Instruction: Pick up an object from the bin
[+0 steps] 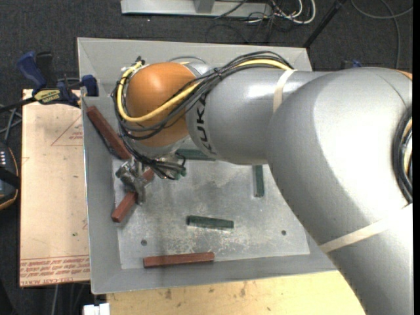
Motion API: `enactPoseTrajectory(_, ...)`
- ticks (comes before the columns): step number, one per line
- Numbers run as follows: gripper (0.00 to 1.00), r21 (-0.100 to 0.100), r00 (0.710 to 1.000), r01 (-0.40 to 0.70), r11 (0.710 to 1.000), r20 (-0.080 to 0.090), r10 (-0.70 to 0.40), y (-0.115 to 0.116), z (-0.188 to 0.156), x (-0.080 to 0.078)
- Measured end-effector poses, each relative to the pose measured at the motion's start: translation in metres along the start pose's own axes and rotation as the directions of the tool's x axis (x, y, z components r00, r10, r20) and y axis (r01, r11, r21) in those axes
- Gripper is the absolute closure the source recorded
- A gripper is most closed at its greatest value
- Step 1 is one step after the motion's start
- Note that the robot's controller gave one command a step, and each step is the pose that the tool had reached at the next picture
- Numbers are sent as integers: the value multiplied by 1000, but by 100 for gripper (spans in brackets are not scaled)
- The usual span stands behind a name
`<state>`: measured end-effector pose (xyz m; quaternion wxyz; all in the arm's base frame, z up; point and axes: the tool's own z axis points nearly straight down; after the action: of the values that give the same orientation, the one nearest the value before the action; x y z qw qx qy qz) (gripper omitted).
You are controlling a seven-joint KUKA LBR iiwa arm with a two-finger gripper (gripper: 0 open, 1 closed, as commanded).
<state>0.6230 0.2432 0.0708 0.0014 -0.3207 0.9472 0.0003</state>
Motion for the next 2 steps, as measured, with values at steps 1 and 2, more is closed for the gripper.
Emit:
enactPoseTrajectory(1, 100, 0, 1000, 0, 1000, 0, 0, 0, 0, 0)
enactPoseTrajectory(2, 100, -2, 999, -35, 999, 1, 35, 14, -97, 21)
